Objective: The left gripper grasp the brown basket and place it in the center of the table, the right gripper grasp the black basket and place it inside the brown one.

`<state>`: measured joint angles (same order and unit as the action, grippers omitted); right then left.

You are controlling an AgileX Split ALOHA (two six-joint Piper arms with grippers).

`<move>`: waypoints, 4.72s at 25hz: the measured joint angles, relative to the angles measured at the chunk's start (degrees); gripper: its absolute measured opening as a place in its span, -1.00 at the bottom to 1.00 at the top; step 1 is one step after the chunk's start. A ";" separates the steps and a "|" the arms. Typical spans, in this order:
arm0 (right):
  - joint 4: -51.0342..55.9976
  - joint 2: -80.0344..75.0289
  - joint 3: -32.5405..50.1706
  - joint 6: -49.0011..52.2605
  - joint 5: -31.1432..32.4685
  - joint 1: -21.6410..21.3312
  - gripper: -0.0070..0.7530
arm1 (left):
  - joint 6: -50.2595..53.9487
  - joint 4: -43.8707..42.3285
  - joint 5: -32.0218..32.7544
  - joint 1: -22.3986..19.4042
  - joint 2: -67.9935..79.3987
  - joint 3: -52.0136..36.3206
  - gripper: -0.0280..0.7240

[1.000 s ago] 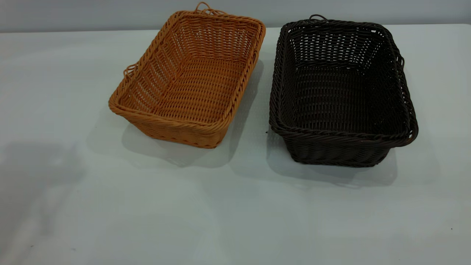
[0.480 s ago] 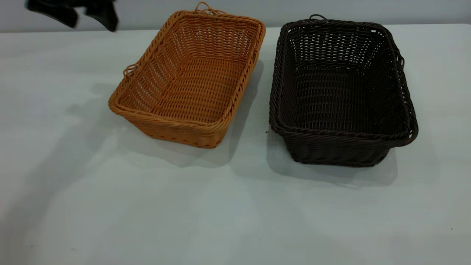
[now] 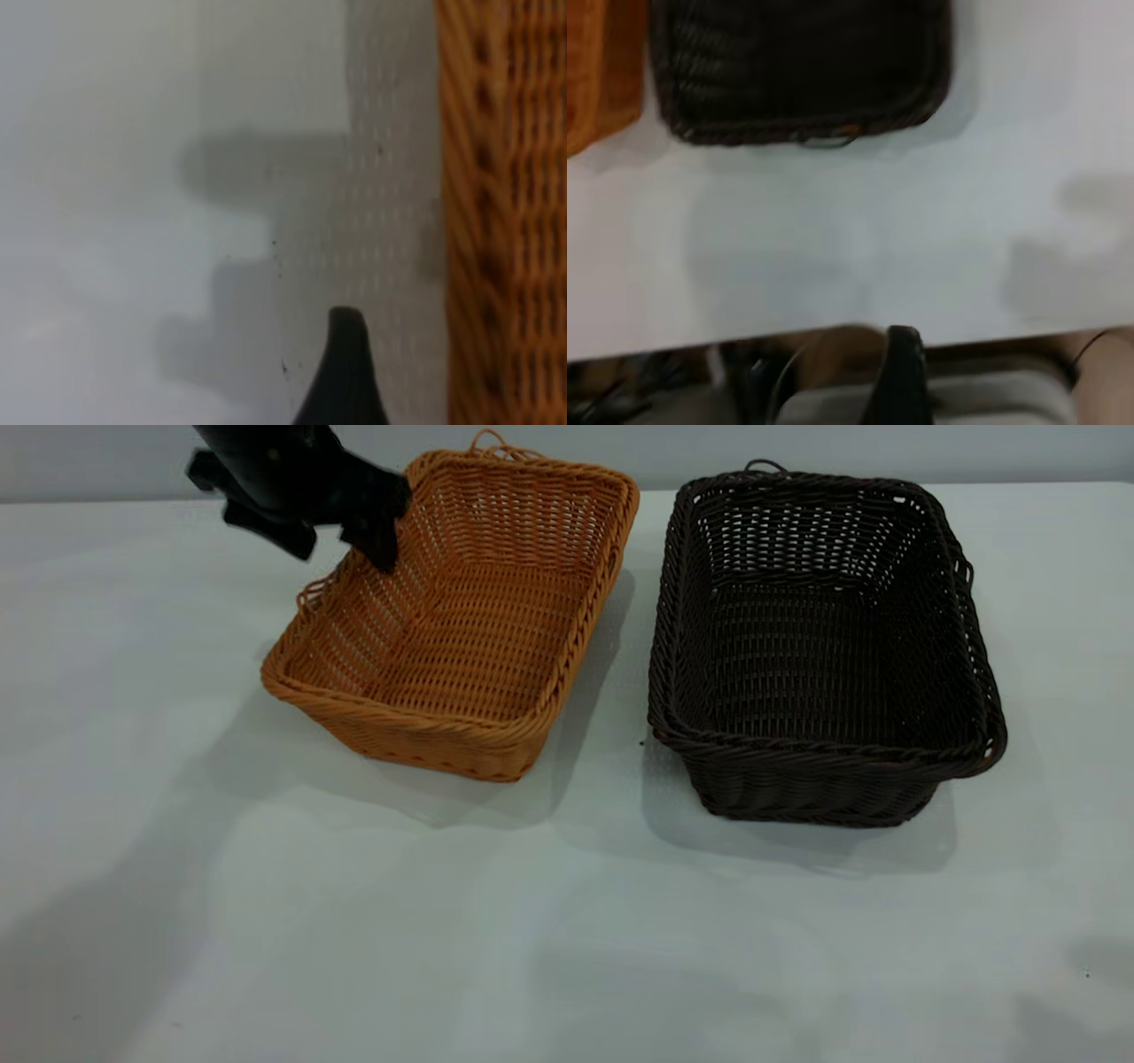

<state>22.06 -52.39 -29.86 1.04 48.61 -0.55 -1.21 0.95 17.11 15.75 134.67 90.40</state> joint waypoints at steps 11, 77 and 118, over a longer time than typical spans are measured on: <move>29.38 -25.16 -0.58 -15.20 -6.28 1.35 0.53 | -1.23 0.20 -0.06 0.97 8.53 7.95 -0.48; 36.12 -48.53 -27.06 -42.70 7.45 -29.70 -0.77 | -52.64 9.33 13.90 20.81 -3.27 9.29 0.47; 26.91 -61.68 -27.76 -32.14 -8.43 8.64 -0.21 | -17.69 -0.07 22.59 1.35 -20.46 9.29 0.53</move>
<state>48.97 -114.07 -57.62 -31.10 40.17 8.09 -18.90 0.87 39.70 17.10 114.21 99.69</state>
